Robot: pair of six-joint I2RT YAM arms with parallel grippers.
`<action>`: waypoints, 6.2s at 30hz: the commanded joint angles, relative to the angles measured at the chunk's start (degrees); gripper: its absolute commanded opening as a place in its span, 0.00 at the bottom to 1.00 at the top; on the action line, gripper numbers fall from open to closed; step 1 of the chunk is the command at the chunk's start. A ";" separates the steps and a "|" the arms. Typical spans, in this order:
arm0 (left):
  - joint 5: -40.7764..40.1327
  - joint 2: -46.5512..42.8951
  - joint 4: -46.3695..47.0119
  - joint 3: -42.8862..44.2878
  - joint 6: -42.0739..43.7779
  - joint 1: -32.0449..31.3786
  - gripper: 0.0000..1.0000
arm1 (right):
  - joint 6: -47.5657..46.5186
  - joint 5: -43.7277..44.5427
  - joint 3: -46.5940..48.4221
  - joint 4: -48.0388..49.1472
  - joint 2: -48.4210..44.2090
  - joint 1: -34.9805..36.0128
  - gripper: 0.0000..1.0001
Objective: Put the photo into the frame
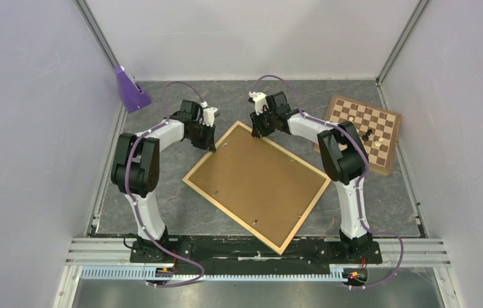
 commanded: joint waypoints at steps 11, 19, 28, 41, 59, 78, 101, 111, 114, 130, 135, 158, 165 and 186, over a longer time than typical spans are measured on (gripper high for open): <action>0.38 6.42 -10.45 11.93 -5.36 -1.00 0.54 | -4.98 7.45 -1.03 -4.79 1.27 -0.39 0.10; -1.41 10.05 -12.72 17.73 -5.15 -3.04 0.55 | -5.27 6.91 -0.58 -5.20 1.40 -0.25 0.10; -4.64 12.61 -13.36 20.79 -6.89 -4.17 0.49 | -5.30 6.67 -0.45 -5.34 1.20 -0.27 0.10; -6.02 13.18 -10.14 18.94 -13.10 -4.17 0.36 | -5.01 6.34 -0.90 -5.29 1.00 -0.25 0.10; -2.36 10.10 0.73 11.75 -27.54 -2.31 0.09 | -4.65 6.07 -2.54 -4.58 0.57 -0.25 0.10; -0.53 13.87 -2.41 17.01 -29.22 -1.97 0.52 | -4.47 5.47 -2.33 -4.49 0.83 -0.25 0.10; -4.11 11.04 -2.78 11.82 -25.61 -1.29 0.37 | -4.56 5.29 -2.46 -4.49 0.48 -0.34 0.10; -3.75 9.71 -3.48 9.61 -24.55 -1.09 0.45 | -4.56 5.47 -2.29 -4.50 0.70 -0.43 0.10; -3.57 9.06 -3.57 8.95 -24.47 -1.09 0.45 | -4.56 5.46 -2.22 -4.50 0.69 -0.42 0.10; -2.97 9.34 -3.74 8.46 -24.13 -0.74 0.37 | -4.48 5.29 -2.37 -4.46 0.27 -0.56 0.10; -3.01 8.54 -4.24 8.05 -23.27 -0.74 0.30 | -4.38 5.48 -2.20 -4.50 0.24 -0.61 0.10; 1.05 7.90 -10.16 9.30 -23.11 2.56 0.05 | -2.06 10.26 -4.84 -1.52 -1.22 -1.74 0.08; 0.33 8.49 -11.43 10.62 -23.15 0.78 0.33 | -2.19 9.84 -4.41 -1.52 -1.00 -1.67 0.08; 0.07 12.02 -11.74 14.74 -25.03 -1.97 0.47 | -2.18 8.36 -4.83 -1.44 -0.44 -1.68 0.08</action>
